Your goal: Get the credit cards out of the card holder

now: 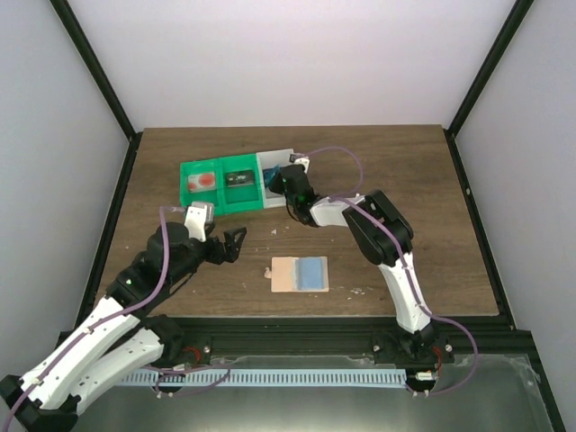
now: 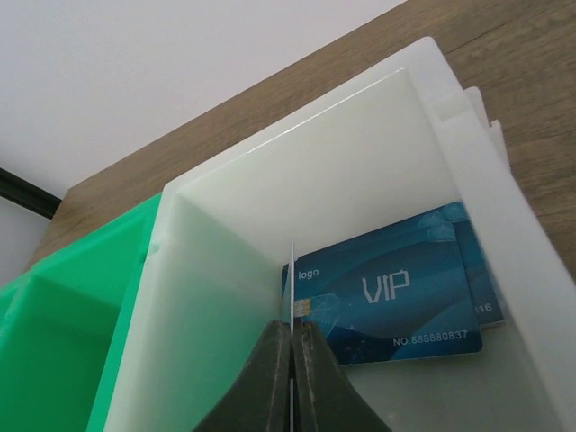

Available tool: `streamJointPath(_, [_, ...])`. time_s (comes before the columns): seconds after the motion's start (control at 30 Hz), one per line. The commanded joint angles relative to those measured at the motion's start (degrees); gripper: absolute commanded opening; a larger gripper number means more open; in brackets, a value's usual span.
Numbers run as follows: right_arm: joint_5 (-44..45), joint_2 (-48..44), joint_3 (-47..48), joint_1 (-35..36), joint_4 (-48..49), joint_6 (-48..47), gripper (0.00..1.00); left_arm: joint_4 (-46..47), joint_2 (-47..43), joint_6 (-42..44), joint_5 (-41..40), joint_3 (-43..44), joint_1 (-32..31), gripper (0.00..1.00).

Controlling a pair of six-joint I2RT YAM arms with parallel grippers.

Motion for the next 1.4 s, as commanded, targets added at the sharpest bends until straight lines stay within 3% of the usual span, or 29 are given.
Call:
streamJointPath(0.0, [-2.20,1.74,1.21,-0.98,2.06,0.79,0.00,1.19,-0.05,0.55,0.91,-0.67,0.06,1.00])
streamJointPath(0.7, [-7.16,-1.22,0.04,-3.36,2.21,-2.21,0.02,1.36,0.11,0.64,1.69,-0.83,0.03,1.00])
streamJointPath(1.37, [-9.94,1.08,4.85,-5.24,2.29,-4.73,0.00,1.39,0.59,0.64,1.98,-0.92,-0.30,1.00])
